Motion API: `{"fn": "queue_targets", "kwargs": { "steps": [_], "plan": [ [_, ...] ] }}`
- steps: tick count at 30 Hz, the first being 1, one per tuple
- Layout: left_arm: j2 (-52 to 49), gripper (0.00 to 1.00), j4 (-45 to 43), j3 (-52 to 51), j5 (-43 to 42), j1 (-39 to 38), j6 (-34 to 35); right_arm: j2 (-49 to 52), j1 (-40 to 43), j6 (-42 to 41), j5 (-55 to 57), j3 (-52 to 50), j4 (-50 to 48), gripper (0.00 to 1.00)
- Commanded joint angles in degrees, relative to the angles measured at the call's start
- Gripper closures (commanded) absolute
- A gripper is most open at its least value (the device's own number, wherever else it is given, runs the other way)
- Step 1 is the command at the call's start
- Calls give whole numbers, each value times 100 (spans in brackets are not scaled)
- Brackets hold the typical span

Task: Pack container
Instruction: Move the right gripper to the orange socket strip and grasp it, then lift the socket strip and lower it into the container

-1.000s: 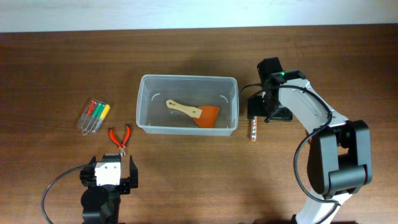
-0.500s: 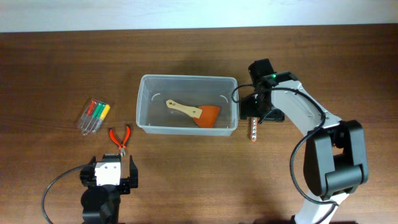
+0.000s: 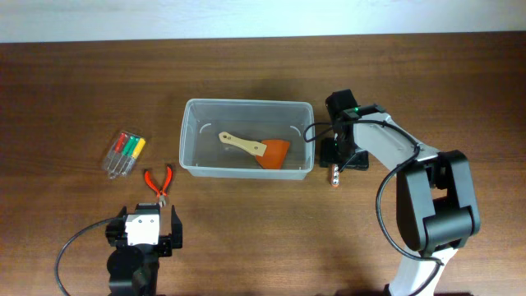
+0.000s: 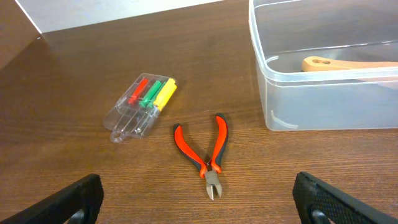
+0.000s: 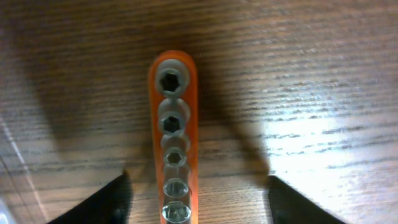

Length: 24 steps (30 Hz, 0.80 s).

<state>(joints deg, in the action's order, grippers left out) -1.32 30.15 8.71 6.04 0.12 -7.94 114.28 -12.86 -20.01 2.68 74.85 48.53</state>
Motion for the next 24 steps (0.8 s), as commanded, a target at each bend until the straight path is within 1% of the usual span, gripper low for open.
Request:
{"fn": "queue_targets", "kwargs": {
  "steps": [1,4,6,8,9,12,15,20,24],
  "plan": [
    [33,1,-15,-42,24,-20,-94,59,-24,-46,11,-98,2,44],
    [33,1,-15,-42,24,-17,-94,59,-24,-46,11,-98,2,58],
    [33,1,-17,-42,24,-17,-94,59,-24,-46,11,-98,2,62],
    [33,1,-17,-42,24,-20,-94,59,-24,-46,11,-98,2,69],
    [33,1,-15,-42,24,-17,-94,59,-24,-46,11,-98,2,75],
    [33,1,-17,-42,24,-20,-94,59,-24,-46,11,-98,-4,88],
    [33,1,-17,-42,24,-20,-94,59,-22,-44,13,-96,-17,96],
    [33,1,-17,-42,24,-20,-94,11,133,-44,15,55,120,96],
    [33,1,-15,-42,24,-17,-94,-151,391,20,15,490,437,96]
  ]
}}
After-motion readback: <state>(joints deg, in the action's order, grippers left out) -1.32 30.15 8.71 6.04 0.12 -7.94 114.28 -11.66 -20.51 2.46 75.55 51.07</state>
